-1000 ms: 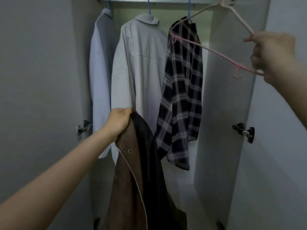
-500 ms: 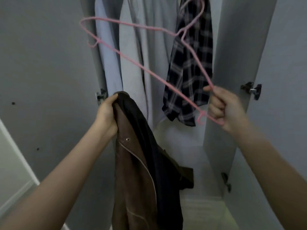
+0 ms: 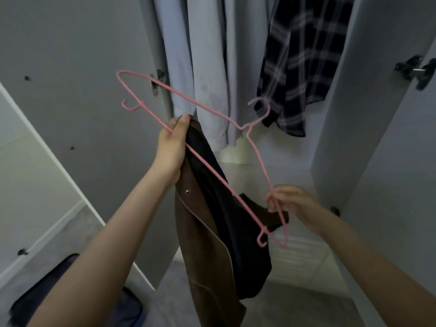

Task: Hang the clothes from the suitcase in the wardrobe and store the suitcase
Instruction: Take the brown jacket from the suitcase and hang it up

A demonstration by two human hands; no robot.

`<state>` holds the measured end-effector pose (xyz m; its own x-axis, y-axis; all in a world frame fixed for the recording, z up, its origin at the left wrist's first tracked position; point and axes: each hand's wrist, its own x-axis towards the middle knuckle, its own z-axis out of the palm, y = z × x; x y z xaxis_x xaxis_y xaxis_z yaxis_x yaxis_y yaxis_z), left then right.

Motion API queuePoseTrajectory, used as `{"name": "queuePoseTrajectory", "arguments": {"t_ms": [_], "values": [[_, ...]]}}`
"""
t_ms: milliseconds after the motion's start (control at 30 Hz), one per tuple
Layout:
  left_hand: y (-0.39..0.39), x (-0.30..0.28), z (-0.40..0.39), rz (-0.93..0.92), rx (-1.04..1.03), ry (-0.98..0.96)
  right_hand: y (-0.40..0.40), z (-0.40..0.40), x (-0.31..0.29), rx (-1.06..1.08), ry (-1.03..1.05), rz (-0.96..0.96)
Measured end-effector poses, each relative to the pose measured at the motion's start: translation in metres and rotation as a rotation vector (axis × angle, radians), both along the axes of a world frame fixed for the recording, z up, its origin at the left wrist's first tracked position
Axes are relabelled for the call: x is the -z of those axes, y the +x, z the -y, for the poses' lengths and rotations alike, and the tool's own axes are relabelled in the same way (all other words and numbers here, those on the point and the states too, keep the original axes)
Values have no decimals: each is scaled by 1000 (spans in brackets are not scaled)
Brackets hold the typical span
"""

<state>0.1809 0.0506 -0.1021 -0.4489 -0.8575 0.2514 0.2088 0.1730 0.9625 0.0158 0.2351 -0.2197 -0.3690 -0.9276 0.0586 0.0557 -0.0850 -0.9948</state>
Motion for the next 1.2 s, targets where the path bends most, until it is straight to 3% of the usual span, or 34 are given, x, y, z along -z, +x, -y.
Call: {"name": "queuePoseTrajectory", "arguments": {"t_ms": [100, 267, 433, 600, 667, 800, 933, 1033, 1200], "values": [[2, 9, -4, 73, 82, -91, 4, 7, -14, -209, 28, 69], [12, 19, -6, 250, 283, -196, 11, 29, -47, -206, -246, 431], [25, 27, 1, 343, 407, -279, 7, 36, -61, -117, -200, 239], [41, 43, 22, 282, 351, -108, -19, 23, -56, 43, -221, 357], [39, 41, 26, 400, 209, -329, -25, 18, -48, 93, -203, 328], [40, 50, 39, 728, -109, -1027, -18, 9, -23, 95, -197, 272], [37, 56, 40, 693, -371, -1211, -3, 0, -1, 125, -223, 233], [32, 57, 46, 624, -430, -1095, 11, -6, 11, 175, -224, 256], [15, 48, 49, 355, -251, -492, 27, -16, 25, 251, -236, 185]]}}
